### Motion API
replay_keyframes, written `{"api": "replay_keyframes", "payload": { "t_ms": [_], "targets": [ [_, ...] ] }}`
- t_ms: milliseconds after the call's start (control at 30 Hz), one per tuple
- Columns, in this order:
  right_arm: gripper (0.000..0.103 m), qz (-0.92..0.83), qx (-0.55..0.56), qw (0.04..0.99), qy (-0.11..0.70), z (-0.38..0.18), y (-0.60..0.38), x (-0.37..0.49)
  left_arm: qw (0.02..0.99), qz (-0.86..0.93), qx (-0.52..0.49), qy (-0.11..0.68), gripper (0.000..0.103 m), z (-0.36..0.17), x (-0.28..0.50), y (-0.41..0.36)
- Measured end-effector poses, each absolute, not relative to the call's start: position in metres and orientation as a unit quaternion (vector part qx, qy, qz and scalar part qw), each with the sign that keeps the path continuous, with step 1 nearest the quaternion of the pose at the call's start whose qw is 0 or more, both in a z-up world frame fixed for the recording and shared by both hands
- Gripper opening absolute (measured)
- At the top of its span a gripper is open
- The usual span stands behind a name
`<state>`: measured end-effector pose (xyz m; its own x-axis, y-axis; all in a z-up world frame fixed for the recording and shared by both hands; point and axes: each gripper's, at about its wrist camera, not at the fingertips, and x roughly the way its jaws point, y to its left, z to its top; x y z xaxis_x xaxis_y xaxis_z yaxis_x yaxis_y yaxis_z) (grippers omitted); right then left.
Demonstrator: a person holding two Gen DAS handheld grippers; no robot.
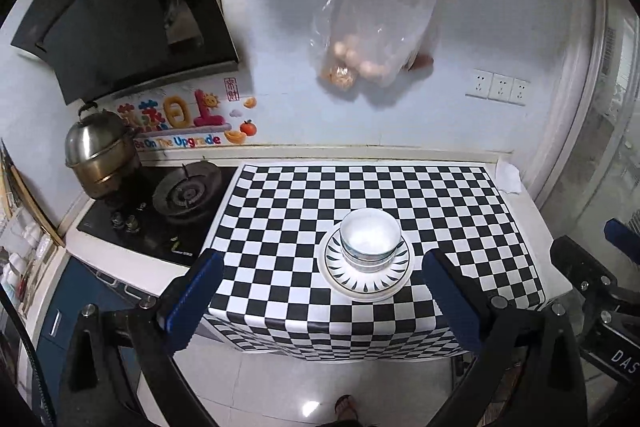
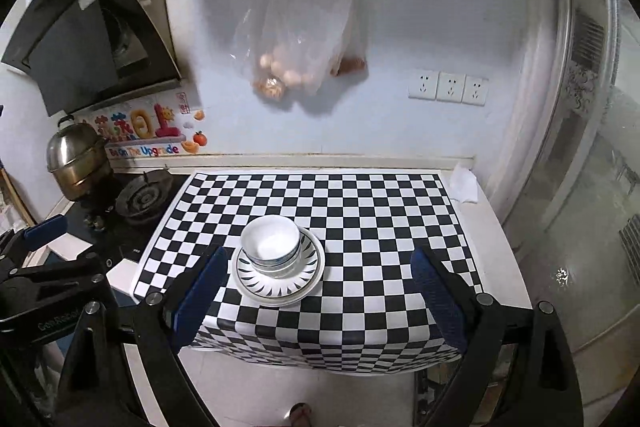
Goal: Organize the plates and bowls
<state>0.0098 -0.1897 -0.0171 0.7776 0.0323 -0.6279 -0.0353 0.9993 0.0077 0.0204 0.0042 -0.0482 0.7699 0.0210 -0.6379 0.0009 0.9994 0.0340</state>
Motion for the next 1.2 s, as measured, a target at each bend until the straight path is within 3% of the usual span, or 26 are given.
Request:
{"api": "replay_keyframes", "payload": {
  "t_ms": [567,1200],
  "targets": [
    [0.095,0.028,-0.011,0.942,0.334,-0.006,-0.194,-0.043,0.943,0.015,-0.001,0.332,0.102,-0.037,-0.04,0.004],
    [0.095,0.016,-0.004,0.944,0.33,-0.001,-0.211,-0.051,0.947,0.008,0.012,0.32,0.102,-0.026,-0.049,-0.004]
  ]
}}
